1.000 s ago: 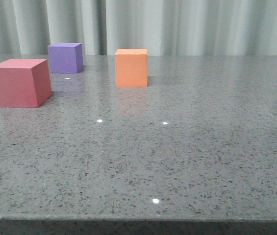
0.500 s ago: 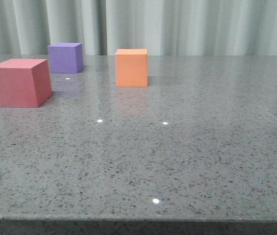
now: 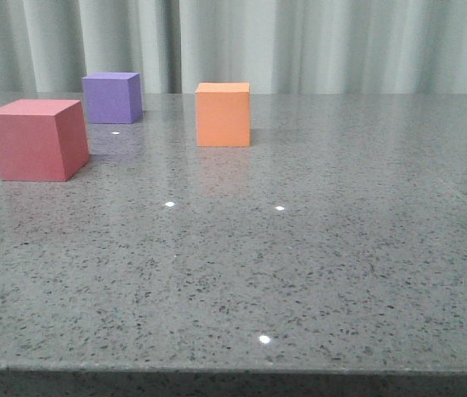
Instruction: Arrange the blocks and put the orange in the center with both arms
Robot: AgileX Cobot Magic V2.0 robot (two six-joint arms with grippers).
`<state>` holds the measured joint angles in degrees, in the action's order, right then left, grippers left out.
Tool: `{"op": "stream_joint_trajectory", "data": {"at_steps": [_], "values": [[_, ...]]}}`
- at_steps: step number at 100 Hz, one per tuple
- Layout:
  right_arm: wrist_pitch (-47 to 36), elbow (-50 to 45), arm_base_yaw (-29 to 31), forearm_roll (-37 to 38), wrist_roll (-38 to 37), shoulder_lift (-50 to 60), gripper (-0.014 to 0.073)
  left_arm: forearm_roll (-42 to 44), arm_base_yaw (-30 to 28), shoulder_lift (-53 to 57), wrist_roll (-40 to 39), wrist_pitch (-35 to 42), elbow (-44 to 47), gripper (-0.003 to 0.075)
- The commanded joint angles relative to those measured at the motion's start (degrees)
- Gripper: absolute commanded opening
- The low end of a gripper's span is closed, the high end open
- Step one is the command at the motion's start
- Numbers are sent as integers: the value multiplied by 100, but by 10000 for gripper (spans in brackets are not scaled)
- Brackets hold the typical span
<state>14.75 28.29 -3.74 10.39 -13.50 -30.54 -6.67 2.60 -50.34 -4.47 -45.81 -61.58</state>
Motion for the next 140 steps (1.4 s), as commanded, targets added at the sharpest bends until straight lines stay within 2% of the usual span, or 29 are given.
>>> {"op": "stream_joint_trajectory", "data": {"at_steps": [1,19,43,61,77,97,140], "values": [[-484,153,38,79,42,-13,-69,-389,133,-303,-24,462,-354,627],[-484,153,38,79,42,-13,-69,-275,1102,-1260,-311,555,-1034,627],[-484,153,38,79,42,-13,-69,1645,2625,-2830,-2241,531,-2203,627],[-484,153,38,79,42,-13,-69,2114,3378,-3985,-2676,470,-3149,627],[-484,153,38,79,42,-13,-69,2207,3616,-4849,-2771,150,-3990,627],[-484,153,38,79,42,-13,-69,2360,3643,-5567,-3049,-49,-4708,627],[-484,153,38,79,42,-13,-69,2372,3643,-6220,-3113,205,-4836,627]]}}
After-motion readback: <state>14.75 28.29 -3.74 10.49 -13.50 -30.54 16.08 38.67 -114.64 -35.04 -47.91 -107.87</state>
